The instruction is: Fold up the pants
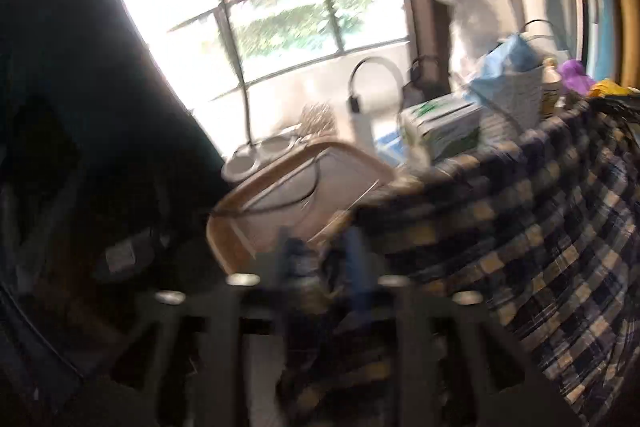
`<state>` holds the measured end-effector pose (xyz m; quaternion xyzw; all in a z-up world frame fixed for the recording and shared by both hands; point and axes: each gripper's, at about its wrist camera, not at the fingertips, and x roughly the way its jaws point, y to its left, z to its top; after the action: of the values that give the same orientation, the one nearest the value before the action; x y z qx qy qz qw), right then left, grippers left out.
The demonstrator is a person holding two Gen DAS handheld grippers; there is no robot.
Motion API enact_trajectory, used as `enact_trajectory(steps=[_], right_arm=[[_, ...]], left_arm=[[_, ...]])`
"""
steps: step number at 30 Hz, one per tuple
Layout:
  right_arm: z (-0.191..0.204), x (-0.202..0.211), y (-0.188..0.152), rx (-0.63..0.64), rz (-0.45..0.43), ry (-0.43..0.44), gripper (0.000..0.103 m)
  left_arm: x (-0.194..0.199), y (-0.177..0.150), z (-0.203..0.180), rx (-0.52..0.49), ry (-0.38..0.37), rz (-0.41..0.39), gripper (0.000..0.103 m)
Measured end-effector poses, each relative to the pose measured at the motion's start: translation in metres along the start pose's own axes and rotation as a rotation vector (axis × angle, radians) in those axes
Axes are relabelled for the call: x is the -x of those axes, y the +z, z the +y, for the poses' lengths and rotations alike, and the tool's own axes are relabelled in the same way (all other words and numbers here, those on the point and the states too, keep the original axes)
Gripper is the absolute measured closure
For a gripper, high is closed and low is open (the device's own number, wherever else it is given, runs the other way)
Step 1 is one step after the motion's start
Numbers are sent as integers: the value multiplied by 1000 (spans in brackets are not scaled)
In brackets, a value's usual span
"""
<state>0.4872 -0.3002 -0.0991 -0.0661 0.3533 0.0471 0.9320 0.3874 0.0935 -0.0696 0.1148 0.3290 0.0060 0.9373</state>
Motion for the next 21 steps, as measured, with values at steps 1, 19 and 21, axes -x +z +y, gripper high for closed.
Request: enact_trajectory(steps=[1, 19, 21], right_arm=[[-1, -3, -3, -3, 10, -10, 75], [-8, 106, -66, 6, -36, 75, 16], [-8, 120, -88, 3, -7, 90, 16]], left_arm=[[4, -3, 4, 21, 5, -6, 42], [96, -134, 27, 361, -170, 181, 23], [103, -149, 14, 363, -202, 212, 23]])
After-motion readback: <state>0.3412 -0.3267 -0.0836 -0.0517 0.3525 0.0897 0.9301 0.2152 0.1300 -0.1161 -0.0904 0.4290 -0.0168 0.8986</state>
